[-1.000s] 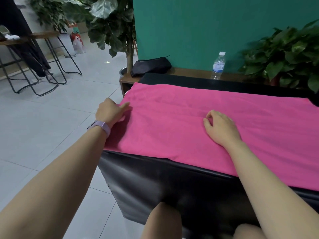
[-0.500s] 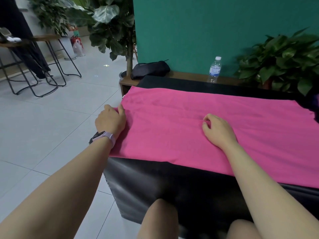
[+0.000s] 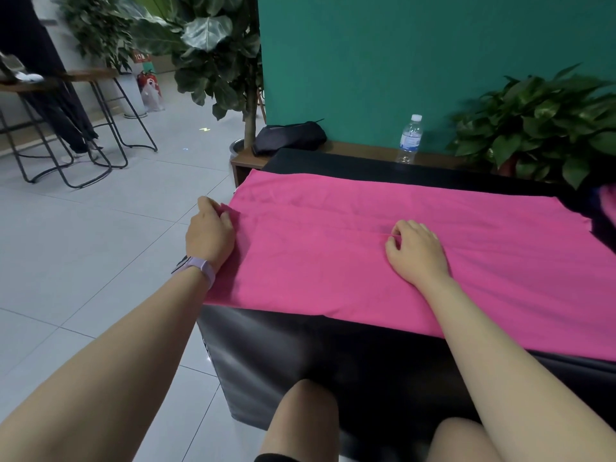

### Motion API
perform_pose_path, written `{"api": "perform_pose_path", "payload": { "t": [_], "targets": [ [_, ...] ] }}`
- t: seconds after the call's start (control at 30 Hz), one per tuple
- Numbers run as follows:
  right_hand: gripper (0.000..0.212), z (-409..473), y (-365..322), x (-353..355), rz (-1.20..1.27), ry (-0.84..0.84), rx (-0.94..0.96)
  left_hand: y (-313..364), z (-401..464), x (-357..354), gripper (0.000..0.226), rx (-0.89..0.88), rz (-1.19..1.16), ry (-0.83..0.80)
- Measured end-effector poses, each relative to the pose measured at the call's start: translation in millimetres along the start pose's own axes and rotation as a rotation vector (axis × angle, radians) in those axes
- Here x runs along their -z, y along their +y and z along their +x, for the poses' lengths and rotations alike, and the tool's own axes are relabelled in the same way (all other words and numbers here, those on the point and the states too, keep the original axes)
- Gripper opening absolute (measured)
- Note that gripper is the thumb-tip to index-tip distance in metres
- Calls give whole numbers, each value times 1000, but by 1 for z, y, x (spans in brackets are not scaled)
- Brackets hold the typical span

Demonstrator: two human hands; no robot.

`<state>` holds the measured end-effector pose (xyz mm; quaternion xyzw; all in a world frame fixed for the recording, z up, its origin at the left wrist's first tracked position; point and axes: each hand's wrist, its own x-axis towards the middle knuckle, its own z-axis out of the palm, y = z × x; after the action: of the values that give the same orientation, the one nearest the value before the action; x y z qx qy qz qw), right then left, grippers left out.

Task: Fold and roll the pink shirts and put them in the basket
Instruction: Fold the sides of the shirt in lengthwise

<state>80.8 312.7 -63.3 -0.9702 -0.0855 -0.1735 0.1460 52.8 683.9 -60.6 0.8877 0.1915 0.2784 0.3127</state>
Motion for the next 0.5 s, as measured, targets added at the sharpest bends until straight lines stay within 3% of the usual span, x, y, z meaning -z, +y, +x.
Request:
{"api": "perform_pose_path", "payload": {
  "t": [0.17,0.3,0.5],
  "targets": [
    [13,5,4,10,138,-27,-10,15,6,8,7,-78,139,89],
    [12,30,13,31,378,82,21,27,30,13,18,-71,92,155],
    [14,103,25,55,336,151,76,63,95,-1,23,-74,33,172]
  ]
}}
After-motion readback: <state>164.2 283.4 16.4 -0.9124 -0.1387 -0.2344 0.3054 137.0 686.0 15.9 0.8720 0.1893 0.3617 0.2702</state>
